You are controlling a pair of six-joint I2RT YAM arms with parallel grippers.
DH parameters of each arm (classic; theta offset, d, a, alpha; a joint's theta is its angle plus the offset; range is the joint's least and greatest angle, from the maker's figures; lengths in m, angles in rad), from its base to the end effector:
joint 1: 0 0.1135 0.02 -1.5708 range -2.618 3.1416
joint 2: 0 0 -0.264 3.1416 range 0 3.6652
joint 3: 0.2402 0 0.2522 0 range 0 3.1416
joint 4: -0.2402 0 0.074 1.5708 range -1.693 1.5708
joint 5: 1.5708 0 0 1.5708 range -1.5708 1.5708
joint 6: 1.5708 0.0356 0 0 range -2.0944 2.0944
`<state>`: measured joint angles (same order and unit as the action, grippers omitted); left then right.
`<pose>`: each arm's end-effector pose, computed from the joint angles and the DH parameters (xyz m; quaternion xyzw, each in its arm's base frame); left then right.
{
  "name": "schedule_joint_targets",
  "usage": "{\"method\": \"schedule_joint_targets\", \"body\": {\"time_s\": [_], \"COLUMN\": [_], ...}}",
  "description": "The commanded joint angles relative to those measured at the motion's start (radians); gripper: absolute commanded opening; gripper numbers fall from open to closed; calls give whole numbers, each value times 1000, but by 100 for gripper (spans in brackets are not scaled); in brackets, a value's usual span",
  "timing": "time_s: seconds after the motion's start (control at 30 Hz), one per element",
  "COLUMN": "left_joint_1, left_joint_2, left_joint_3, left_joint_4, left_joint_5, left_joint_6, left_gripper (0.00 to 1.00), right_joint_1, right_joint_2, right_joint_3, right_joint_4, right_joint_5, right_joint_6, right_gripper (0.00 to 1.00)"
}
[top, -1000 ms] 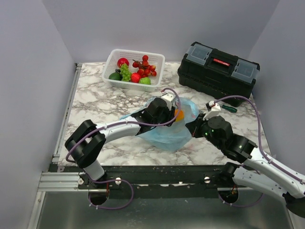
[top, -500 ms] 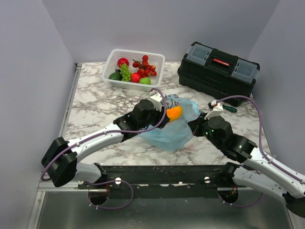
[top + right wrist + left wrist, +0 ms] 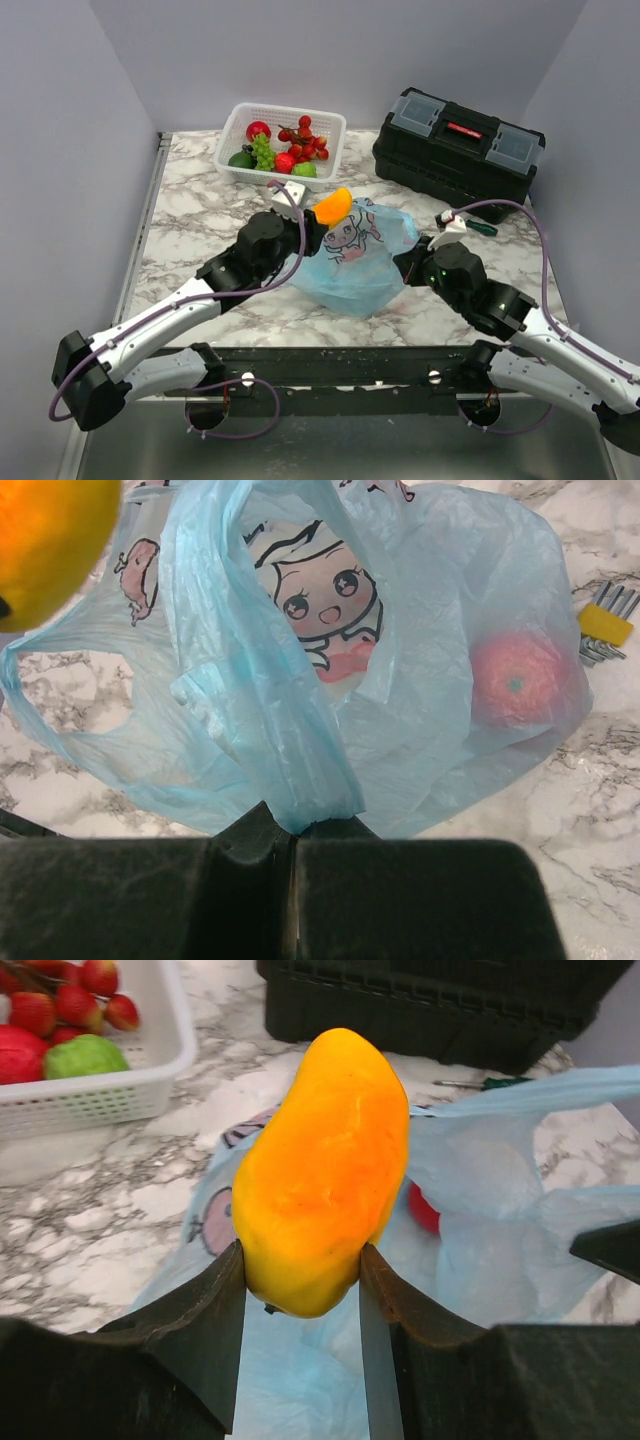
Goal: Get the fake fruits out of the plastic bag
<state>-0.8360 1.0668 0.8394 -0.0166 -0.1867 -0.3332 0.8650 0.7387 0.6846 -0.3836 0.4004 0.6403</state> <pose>0.1728 -0.1814 0.3216 0.1396 0.7741 -0.2771 0.5518 0.1204 0.1199 0.2927 0.0134 0.8337 0.2371 0.4986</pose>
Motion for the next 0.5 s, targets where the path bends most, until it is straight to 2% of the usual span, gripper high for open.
{"method": "schedule_joint_targets", "body": {"time_s": [0.0,0.27,0.4,0.47], "left_joint_1": [61,339,492,533], "left_joint_2": [-84,-62,-13,27], "left_joint_3": [-39,-20,-17,9], "left_joint_4": [12,-72,-79,-104], "left_joint_5": [-146,-2,121,131], "left_joint_6": [-51,-232,-328,-344], "left_gripper": [0,0,0,0], "right_joint_1": [6,6,6,6], "right_joint_2": [10,28,26,27], "right_joint_3": [9,6,1,0], "right_joint_4": [8,17,17,17], "right_joint_5": [22,11,14,14], "right_joint_6": [12,8,7,6], "right_gripper": [1,1,1,1]}}
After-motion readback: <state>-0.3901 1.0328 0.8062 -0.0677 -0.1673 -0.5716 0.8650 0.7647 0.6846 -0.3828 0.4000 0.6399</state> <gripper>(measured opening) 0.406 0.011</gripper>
